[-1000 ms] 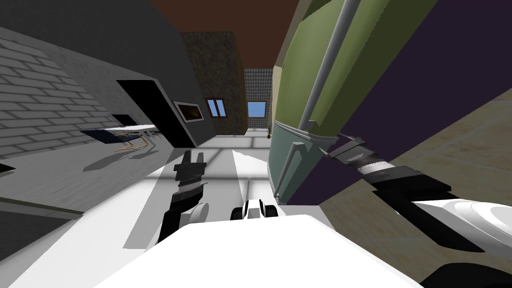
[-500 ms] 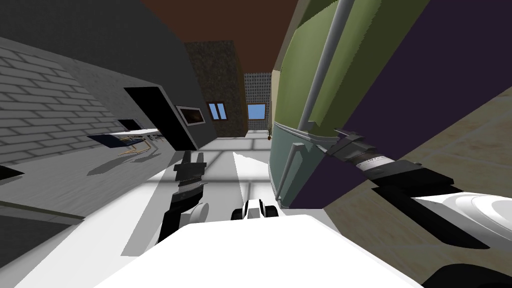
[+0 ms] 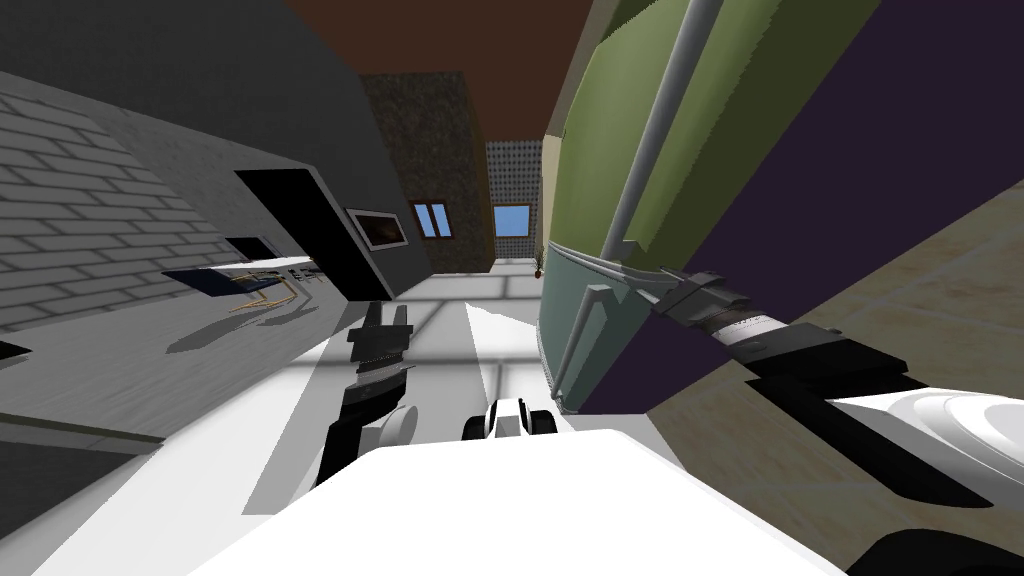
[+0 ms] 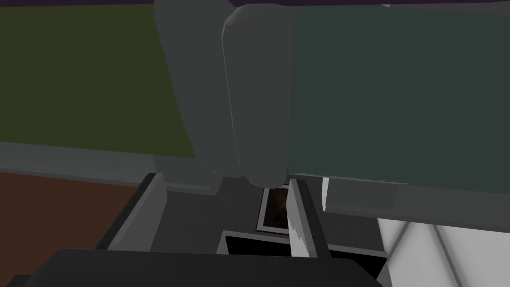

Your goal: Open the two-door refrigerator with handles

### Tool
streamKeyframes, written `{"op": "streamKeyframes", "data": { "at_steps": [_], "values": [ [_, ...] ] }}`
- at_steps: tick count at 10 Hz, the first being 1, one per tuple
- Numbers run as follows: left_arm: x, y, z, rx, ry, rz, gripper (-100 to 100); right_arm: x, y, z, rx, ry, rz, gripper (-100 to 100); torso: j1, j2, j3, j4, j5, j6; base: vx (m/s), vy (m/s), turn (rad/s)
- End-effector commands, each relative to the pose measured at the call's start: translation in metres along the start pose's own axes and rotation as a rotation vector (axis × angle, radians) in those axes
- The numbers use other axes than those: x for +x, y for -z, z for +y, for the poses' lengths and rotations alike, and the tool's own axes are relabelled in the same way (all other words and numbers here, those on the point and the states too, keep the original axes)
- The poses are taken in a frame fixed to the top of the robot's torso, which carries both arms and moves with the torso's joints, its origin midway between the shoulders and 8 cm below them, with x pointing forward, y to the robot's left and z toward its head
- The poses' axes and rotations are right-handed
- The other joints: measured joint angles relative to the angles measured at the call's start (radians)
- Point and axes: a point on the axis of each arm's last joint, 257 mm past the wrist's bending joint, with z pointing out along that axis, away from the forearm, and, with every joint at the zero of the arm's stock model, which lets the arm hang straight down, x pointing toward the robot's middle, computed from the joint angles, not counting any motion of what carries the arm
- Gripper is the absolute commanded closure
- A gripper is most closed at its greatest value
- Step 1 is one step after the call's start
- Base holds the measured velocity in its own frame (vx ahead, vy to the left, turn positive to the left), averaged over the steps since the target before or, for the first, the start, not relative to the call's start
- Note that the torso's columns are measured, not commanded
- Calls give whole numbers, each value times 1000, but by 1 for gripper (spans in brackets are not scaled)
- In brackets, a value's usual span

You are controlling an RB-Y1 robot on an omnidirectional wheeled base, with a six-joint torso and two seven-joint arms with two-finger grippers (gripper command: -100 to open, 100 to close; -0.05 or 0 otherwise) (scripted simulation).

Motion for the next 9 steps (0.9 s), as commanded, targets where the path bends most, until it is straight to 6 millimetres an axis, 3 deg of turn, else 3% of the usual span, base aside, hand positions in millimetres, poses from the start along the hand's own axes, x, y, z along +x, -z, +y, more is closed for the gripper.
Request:
{"op": "streamKeyframes", "data": {
  "at_steps": [1,2,3,4,5,6,9],
  "values": [
    [0,0,0,0,0,0,0,23,3,-6,19,14,55,100,5,0,-1,1,4,-2,92,280,-47],
    [0,0,0,0,0,0,0,23,3,-6,19,14,55,100,7,-1,-2,0,5,-4,68,262,-28],
    [0,0,0,0,0,0,0,38,5,-8,22,20,89,100,3,-2,-3,0,5,-5,101,276,-29],
    [0,0,0,0,0,0,0,38,5,-8,22,20,89,100,1,-5,-5,-1,3,-5,92,268,-29],
    [0,0,0,0,0,0,0,53,7,-10,26,26,124,100,-2,-6,-6,-1,4,-7,66,269,-34],
    [0,0,0,0,0,0,0,53,7,-10,26,26,124,100,-3,-8,-7,-2,3,-8,64,243,-12],
    [0,0,0,0,0,0,0,82,13,-14,34,38,193,100,-2,-7,-7,-2,3,-7,69,263,-22]
  ]
}}
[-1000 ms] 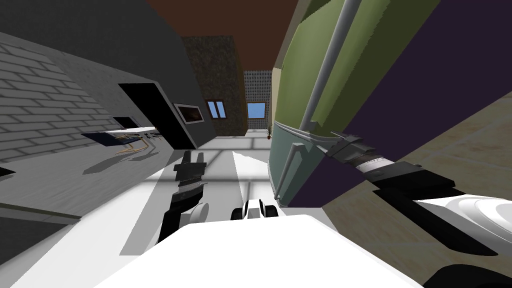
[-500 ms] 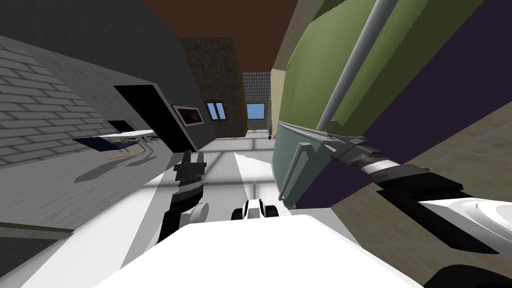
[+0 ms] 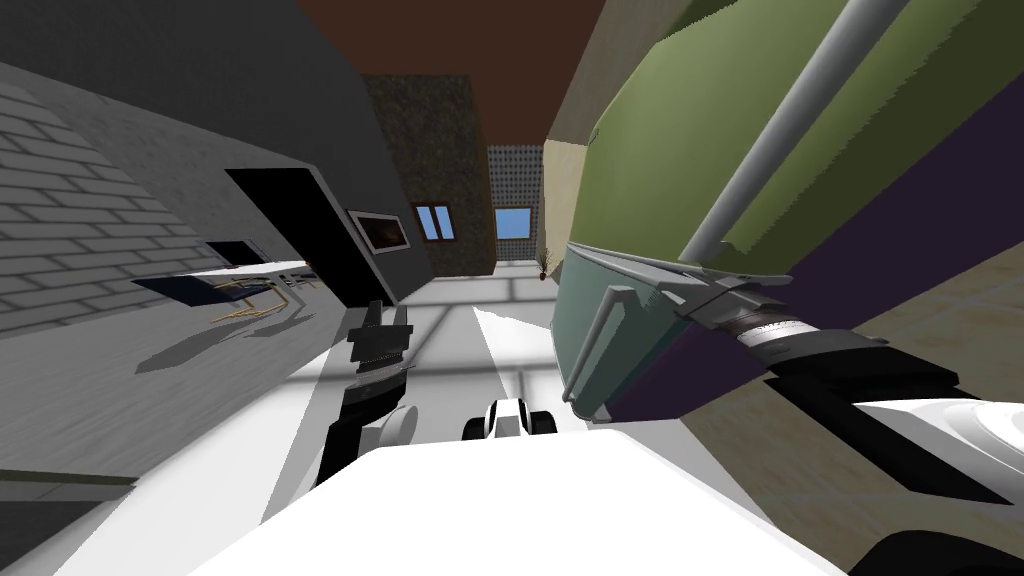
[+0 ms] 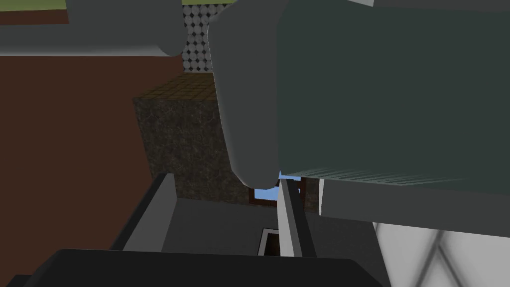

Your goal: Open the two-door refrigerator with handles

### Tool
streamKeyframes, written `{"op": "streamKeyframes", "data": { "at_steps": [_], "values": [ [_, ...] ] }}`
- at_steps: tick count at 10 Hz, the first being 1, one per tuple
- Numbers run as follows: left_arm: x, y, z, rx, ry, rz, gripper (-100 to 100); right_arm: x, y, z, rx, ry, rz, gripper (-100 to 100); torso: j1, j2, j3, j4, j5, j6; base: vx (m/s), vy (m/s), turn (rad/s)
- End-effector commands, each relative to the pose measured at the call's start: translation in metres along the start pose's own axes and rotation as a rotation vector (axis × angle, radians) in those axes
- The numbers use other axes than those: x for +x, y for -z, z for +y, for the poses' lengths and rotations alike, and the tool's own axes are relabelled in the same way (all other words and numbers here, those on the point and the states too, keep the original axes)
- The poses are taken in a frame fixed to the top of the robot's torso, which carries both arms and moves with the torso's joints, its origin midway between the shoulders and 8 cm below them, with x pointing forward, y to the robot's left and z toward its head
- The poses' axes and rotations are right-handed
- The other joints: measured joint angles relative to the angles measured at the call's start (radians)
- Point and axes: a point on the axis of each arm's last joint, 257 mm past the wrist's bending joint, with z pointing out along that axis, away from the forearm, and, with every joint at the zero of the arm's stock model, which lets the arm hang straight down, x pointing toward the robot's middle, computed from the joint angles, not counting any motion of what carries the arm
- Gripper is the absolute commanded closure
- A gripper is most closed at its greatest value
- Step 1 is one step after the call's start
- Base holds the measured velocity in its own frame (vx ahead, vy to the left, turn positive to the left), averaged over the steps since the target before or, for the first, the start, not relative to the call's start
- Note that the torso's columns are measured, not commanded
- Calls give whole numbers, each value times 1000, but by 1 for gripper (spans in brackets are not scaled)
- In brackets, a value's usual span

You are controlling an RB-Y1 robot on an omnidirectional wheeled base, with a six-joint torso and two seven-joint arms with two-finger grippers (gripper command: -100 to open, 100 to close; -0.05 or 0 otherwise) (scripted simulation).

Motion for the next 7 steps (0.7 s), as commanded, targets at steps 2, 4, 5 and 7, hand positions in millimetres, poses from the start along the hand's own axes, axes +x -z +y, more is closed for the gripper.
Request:
{"op": "streamKeyframes", "data": {
  "at_steps": [2,4,5,7],
  "values": [
    [0,0,0,0,0,0,0,29,-2,-16,34,24,68,100,-1,0,0,1,1,0,96,270,-18],
    [0,0,0,0,0,0,0,44,0,-18,39,30,102,100,0,-1,-1,0,1,0,109,276,-31],
    [0,0,0,0,0,0,0,44,0,-18,39,30,102,100,-2,-1,-1,0,1,0,61,248,-10],
    [0,0,0,0,0,0,0,59,2,-20,44,36,137,100,-2,3,2,1,0,1,63,268,-5]
  ]
}}
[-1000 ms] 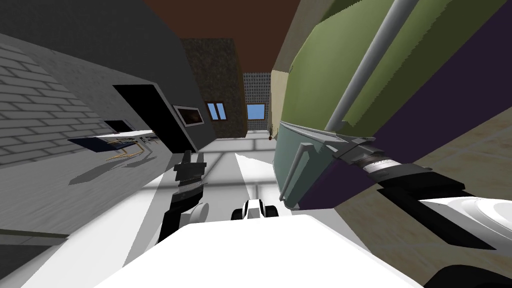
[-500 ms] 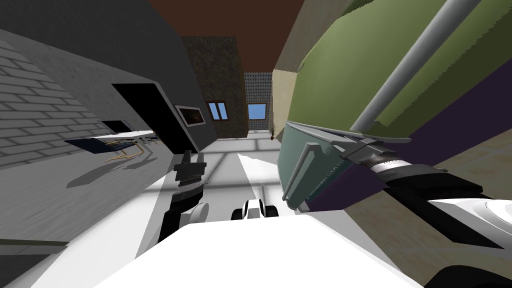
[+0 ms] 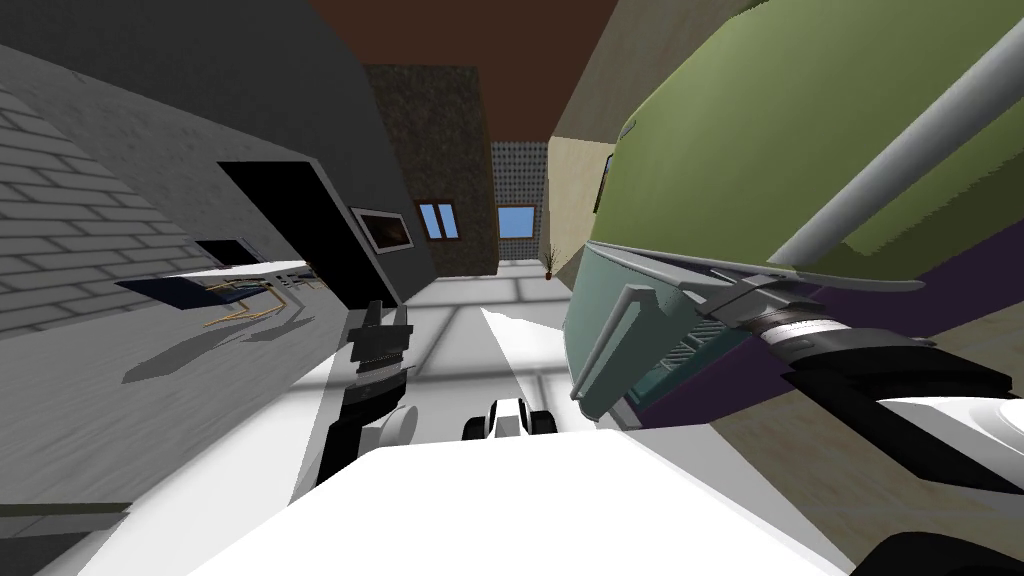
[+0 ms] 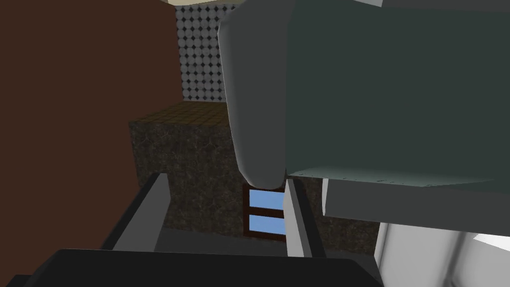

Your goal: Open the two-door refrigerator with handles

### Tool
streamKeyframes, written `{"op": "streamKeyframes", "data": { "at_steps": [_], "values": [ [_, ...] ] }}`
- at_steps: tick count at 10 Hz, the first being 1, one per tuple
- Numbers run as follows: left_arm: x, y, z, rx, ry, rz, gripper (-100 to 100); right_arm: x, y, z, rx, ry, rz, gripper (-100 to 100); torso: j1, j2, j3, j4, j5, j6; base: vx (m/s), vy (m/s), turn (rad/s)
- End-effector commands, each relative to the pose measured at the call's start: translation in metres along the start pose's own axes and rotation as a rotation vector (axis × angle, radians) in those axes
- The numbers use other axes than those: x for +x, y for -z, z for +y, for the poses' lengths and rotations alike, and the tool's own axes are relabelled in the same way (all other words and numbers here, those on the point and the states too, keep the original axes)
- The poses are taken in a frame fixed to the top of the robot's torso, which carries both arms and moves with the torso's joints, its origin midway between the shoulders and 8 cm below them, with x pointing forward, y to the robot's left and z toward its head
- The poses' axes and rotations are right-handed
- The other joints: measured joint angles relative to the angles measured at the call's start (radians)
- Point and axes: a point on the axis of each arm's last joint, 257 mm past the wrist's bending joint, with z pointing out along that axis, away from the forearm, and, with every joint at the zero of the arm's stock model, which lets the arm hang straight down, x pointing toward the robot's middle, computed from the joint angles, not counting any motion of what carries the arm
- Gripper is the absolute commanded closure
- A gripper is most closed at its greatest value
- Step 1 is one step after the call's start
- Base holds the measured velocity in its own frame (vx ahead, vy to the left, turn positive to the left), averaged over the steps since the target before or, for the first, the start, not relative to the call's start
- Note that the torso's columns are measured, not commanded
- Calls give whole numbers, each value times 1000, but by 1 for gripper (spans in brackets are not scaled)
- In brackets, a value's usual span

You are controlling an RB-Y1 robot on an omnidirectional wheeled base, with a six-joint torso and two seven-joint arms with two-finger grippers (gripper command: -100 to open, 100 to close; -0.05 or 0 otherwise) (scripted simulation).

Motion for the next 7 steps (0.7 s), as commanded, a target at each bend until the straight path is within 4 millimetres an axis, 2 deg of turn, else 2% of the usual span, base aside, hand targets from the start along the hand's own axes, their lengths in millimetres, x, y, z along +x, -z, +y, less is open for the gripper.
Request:
{"op": "streamKeyframes", "data": {
  "at_steps": [1,2,3,4,5,6,7],
  "values": [
    [0,0,0,0,0,0,0,20,0,-13,34,19,47,100,2,2,2,1,0,2,74,280,-16],
    [0,0,0,0,0,0,0,20,0,-13,34,19,47,100,3,6,4,2,1,4,57,235,-14],
    [0,0,0,0,0,0,0,21,2,-2,9,9,48,100,1,10,7,4,1,4,16,96,-25],
    [0,0,0,0,0,0,0,36,5,0,5,12,86,100,-5,15,11,5,-1,7,94,197,-31],
    [0,0,0,0,0,0,0,50,8,-3,12,19,119,100,3,14,11,4,-1,9,266,282,-78],
    [0,0,0,0,0,0,0,50,8,-3,12,19,119,100,8,6,7,1,0,8,268,297,-67],
    [0,0,0,0,0,0,0,63,10,-7,20,26,152,100,6,2,2,0,1,3,220,296,-37]
  ]
}}
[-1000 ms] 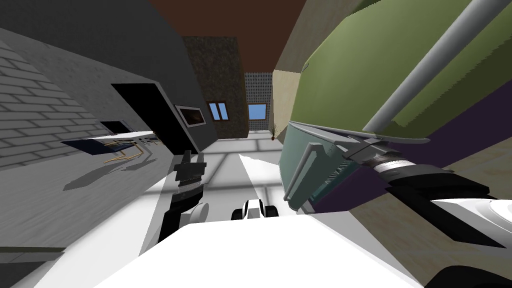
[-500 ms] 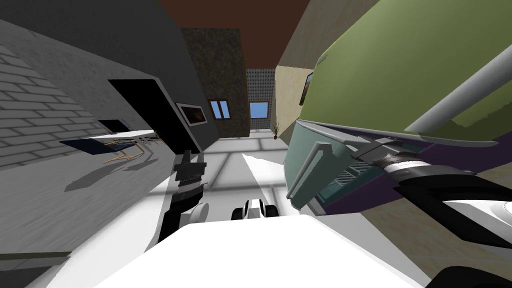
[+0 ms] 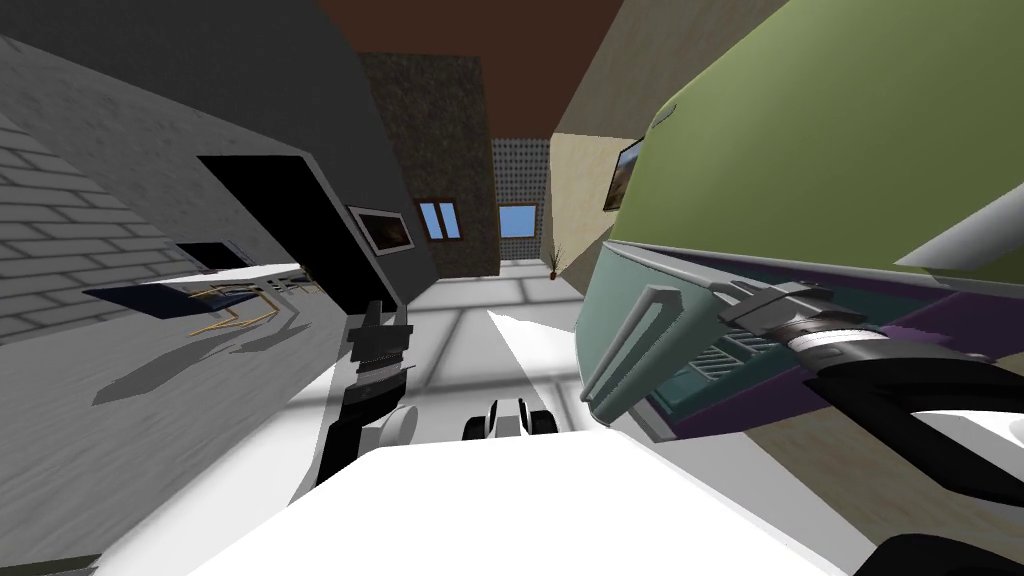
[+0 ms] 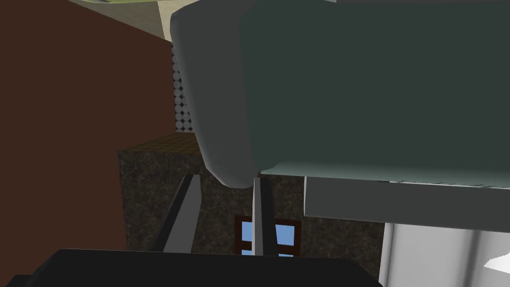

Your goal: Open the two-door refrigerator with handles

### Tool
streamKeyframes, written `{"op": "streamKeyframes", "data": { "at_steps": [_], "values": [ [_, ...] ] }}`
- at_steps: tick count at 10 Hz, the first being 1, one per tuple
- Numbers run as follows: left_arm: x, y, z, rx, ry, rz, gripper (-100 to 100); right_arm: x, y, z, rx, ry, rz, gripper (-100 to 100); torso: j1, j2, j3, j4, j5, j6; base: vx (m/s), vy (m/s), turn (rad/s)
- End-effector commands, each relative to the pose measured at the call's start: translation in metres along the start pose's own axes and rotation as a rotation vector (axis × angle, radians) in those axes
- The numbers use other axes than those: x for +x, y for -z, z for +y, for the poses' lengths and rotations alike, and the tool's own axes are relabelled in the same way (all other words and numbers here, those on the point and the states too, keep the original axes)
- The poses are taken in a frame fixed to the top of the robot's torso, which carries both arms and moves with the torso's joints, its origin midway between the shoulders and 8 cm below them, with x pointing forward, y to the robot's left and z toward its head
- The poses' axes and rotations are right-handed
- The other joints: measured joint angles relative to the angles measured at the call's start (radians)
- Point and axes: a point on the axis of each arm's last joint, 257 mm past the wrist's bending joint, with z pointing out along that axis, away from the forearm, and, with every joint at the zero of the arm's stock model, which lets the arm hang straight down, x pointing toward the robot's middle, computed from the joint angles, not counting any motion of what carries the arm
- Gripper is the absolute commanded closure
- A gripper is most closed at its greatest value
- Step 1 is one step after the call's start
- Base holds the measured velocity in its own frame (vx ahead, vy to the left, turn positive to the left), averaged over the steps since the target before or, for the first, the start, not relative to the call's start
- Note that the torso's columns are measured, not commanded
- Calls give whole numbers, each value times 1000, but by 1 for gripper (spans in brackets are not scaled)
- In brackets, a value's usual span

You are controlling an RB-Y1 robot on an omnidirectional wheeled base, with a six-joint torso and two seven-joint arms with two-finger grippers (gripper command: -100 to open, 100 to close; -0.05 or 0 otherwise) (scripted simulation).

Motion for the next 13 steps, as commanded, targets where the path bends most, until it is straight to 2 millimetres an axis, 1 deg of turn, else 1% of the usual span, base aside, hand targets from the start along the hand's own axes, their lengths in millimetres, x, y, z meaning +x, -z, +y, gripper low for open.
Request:
{"op": "streamKeyframes", "data": {
  "at_steps": [1,2,4,5,7,8,10,11,12,13],
  "values": [
    [0,0,0,0,0,0,0,25,0,-15,37,20,65,100,-4,-1,-2,0,1,-2,263,317,-38],
    [0,0,0,0,0,0,0,25,0,-15,37,20,65,100,-5,-4,-4,-1,0,-3,170,313,-11],
    [0,0,0,0,0,0,0,52,4,-22,52,33,132,100,-5,0,0,1,0,-1,224,367,-12],
    [0,0,0,0,0,0,0,52,4,-22,52,33,132,100,-1,1,0,1,2,0,203,297,-25],
    [0,0,0,0,0,0,0,79,10,-29,69,47,199,100,-11,3,1,2,0,0,241,260,-36],
    [0,0,0,0,0,0,0,79,10,-29,69,47,199,100,-10,-1,-2,0,-1,-2,218,251,-22],
    [0,0,0,0,0,0,0,105,18,-37,85,61,265,100,-9,-1,-2,0,0,-2,244,291,-17],
    [0,0,0,0,0,0,0,105,18,-37,85,61,265,100,-3,-1,-1,0,1,0,174,338,-8],
    [0,0,0,0,0,0,0,109,22,-25,59,52,268,100,0,7,3,2,3,1,56,145,-10],
    [0,0,0,0,0,0,0,124,29,-23,55,54,308,100,-7,18,11,6,1,6,172,111,-26]
  ]
}}
